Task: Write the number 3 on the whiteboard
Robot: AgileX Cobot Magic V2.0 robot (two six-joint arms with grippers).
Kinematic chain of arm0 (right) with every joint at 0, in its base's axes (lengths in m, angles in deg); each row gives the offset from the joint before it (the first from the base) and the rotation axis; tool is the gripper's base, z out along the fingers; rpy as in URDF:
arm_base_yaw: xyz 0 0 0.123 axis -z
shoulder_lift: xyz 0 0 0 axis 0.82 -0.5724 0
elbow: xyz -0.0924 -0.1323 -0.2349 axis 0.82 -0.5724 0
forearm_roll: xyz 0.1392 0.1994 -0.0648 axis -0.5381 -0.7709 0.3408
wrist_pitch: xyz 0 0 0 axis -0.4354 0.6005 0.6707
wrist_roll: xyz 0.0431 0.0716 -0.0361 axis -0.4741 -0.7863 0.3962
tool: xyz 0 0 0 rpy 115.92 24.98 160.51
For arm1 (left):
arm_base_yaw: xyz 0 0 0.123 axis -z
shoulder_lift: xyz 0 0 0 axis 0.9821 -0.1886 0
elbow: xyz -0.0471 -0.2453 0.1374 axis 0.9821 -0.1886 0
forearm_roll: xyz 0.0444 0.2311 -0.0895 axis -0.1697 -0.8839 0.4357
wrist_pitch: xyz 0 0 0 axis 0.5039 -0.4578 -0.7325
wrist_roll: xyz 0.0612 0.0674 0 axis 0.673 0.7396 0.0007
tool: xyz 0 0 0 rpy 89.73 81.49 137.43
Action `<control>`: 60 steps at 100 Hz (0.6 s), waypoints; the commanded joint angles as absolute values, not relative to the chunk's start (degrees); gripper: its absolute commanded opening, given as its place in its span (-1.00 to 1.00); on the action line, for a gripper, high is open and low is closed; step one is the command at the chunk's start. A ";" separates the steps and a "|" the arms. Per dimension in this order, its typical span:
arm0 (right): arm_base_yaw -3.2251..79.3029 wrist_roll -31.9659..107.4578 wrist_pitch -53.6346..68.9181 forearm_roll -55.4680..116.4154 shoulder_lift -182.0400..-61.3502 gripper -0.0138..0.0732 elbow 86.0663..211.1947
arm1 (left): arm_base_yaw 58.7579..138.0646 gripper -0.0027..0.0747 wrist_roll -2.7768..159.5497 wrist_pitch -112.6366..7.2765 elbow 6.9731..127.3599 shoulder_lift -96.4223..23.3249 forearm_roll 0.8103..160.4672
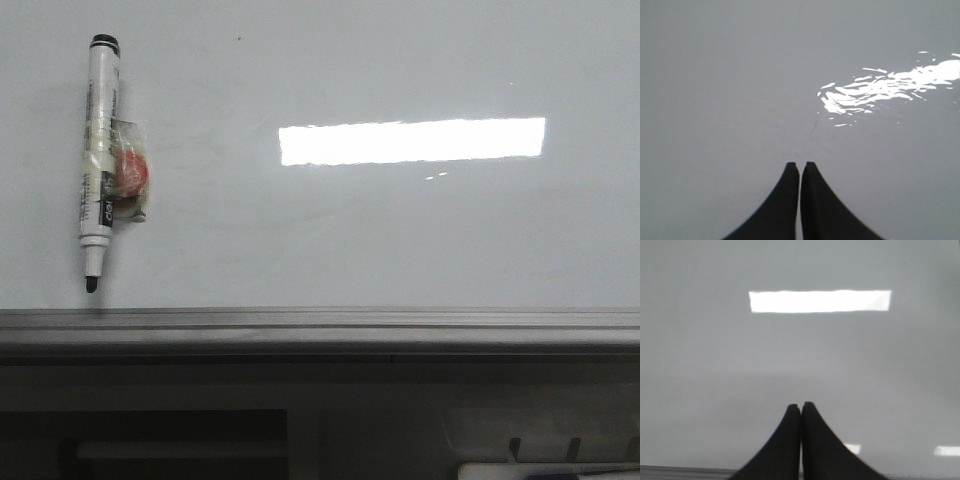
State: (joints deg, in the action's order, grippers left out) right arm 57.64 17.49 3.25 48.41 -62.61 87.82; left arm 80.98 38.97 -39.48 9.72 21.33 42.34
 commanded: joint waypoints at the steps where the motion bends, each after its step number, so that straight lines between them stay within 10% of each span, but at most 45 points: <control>1: 58.02 17.48 -0.70 48.45 -61.80 -0.78 86.08 | 80.78 -0.99 38.59 -33.79 9.12 22.66 43.50; 60: 58.02 17.48 5.98 33.41 -83.86 -0.78 95.49 | 80.78 -0.99 38.59 -52.51 24.67 14.44 56.01</control>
State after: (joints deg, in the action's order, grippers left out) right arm 57.64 17.49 8.77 34.96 -78.89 91.09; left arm 80.86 38.97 -55.96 20.01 16.19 55.45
